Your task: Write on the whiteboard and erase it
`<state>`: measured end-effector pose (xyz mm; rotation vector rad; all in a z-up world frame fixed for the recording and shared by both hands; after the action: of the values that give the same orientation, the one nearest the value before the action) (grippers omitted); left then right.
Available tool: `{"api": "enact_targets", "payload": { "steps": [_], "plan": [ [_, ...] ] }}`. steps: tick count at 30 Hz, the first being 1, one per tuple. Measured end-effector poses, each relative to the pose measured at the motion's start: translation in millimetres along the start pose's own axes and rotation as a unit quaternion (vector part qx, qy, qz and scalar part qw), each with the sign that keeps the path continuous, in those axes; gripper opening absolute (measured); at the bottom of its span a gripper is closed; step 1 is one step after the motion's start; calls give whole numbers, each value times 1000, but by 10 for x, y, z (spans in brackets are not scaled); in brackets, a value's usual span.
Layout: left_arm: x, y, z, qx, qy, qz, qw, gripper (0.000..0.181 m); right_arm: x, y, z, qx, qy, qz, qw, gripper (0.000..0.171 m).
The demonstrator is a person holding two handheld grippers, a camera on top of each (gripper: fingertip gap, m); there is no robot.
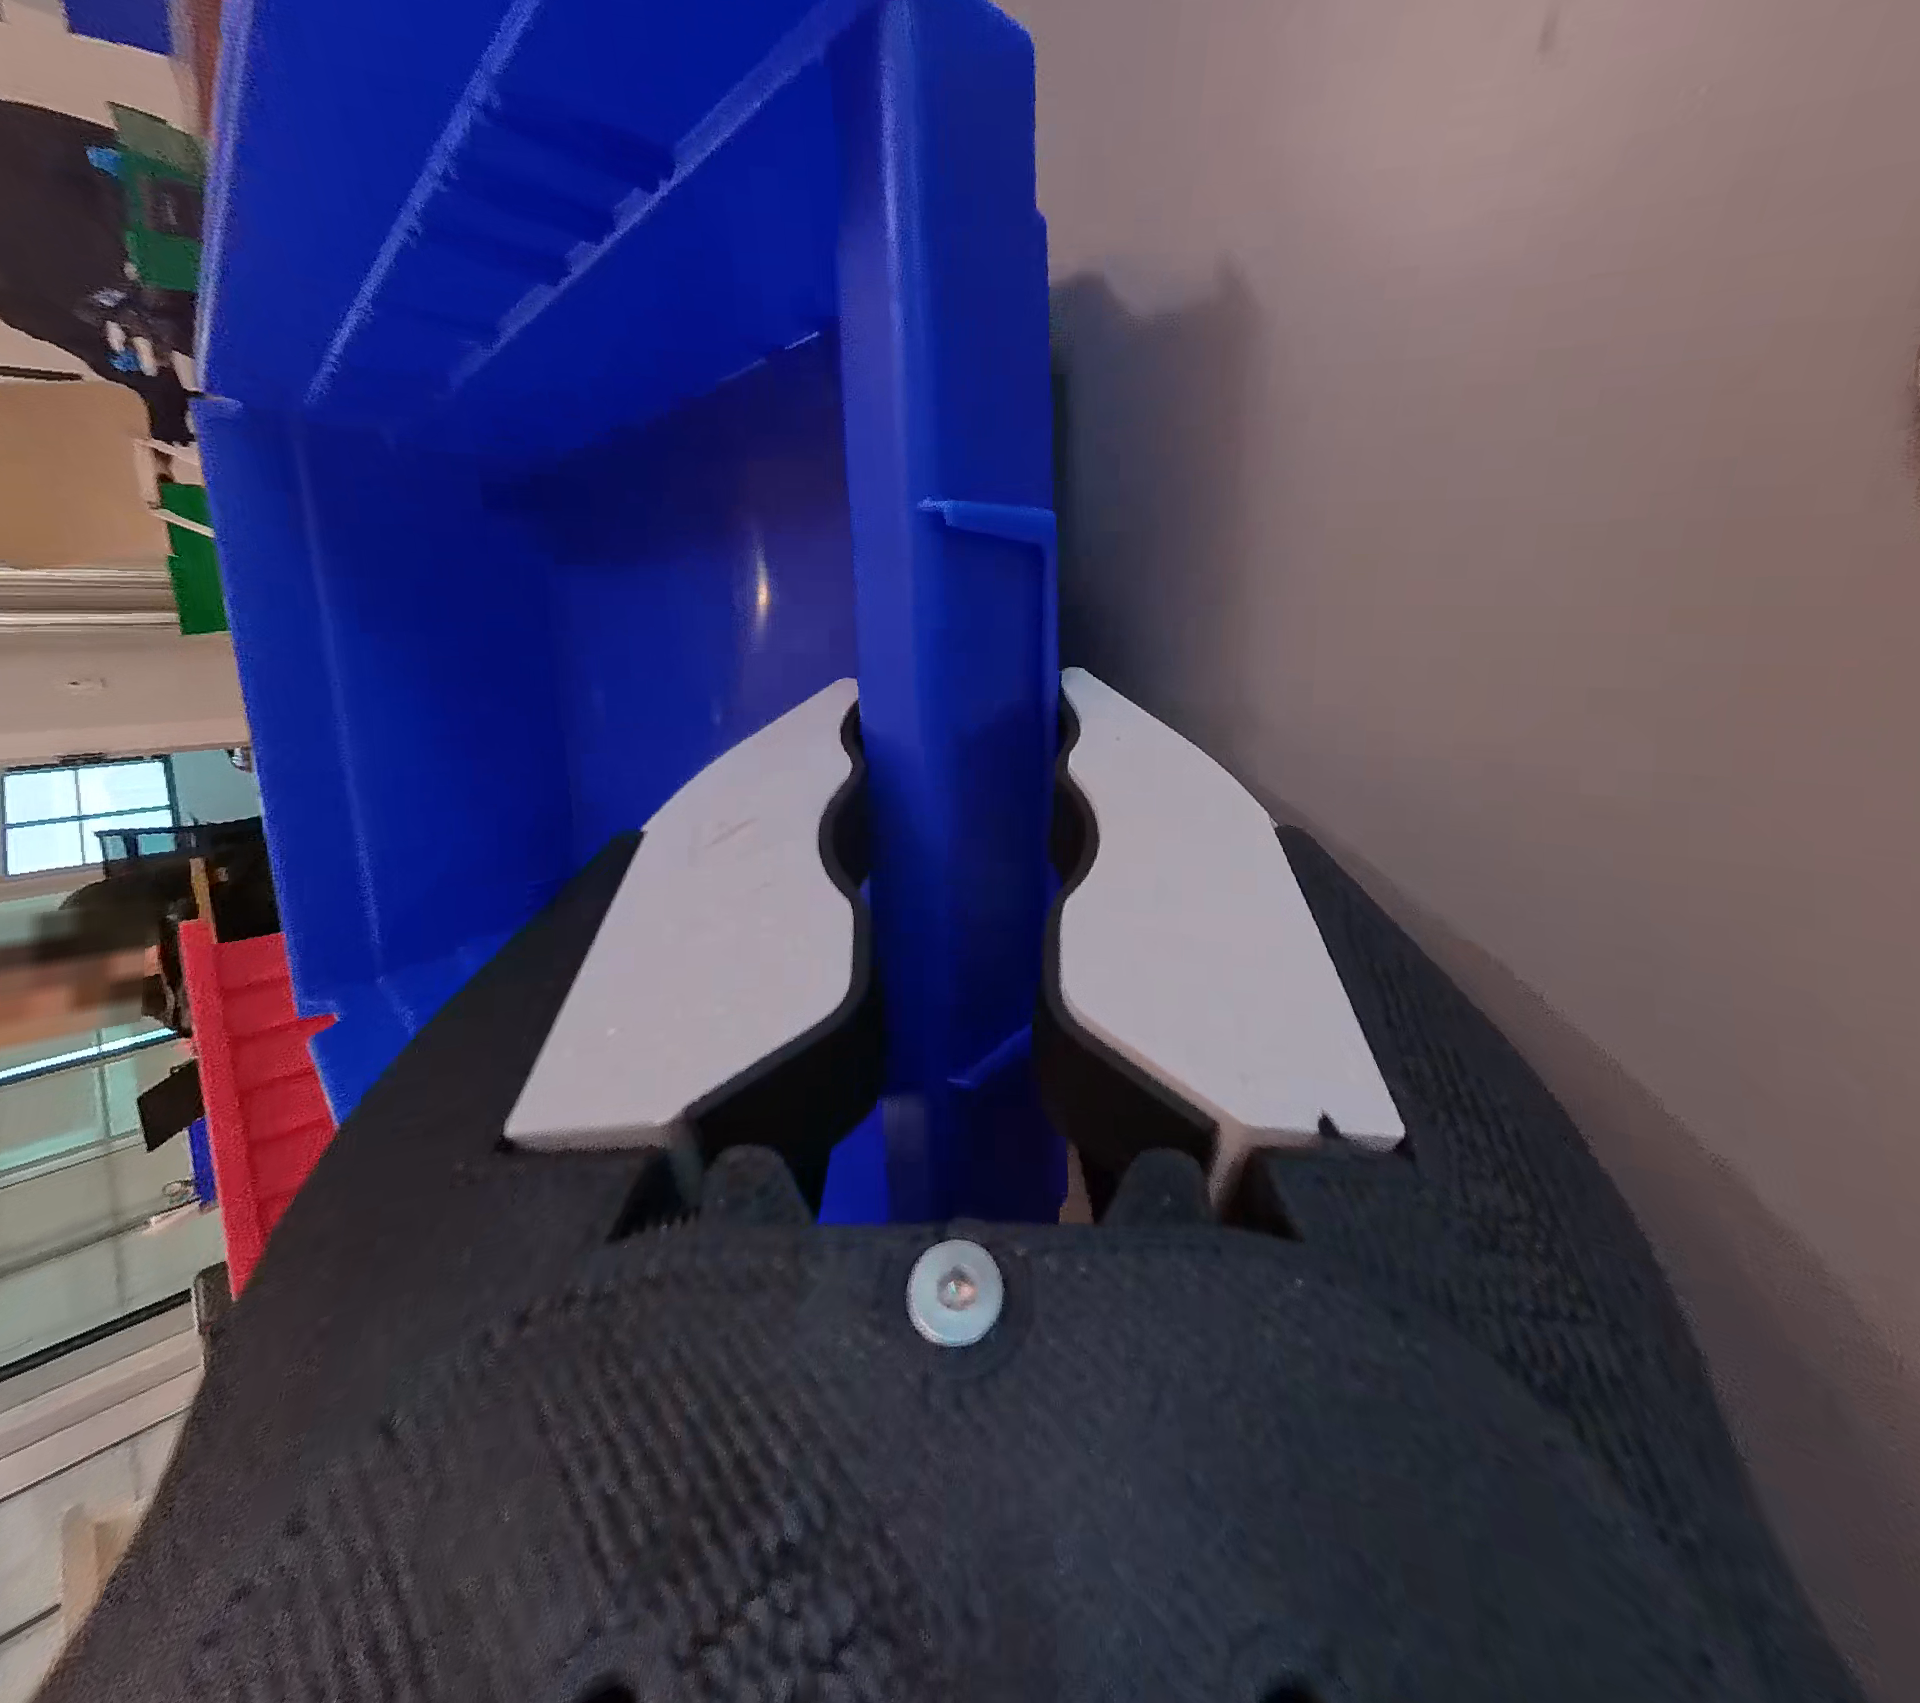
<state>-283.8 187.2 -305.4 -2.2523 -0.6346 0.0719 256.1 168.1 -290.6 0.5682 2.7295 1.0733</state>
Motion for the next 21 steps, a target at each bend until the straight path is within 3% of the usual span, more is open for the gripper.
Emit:
{"api": "enact_targets", "payload": {
  "steps": [6, 11, 21],
  "plan": [
    [75, -224, -282, 74, 20, 10, 997, 31, 279, -495, -689, -76, 68, -87, 991, 30],
    [148, -384, -688, 81, 54, -8, 995, 31, 811, -1061, -1288, -5, 156, -170, 973, 30],
    [64, -808, -1437, 129, 66, -4, 989, 31, 2153, -1810, -1895, 0, 304, -301, 904, 30]
  ]
}}
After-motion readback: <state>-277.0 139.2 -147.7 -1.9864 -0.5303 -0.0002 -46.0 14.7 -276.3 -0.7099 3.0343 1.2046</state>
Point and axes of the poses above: each gripper's, where its closed fingertips meet, z out along the fingers, x out of its top, y = z × x across the jaws, the point moved 1 cm from there along -z, back along the fingers, and after that the axes turned 13 degrees about -y, right-handed, at the moved point
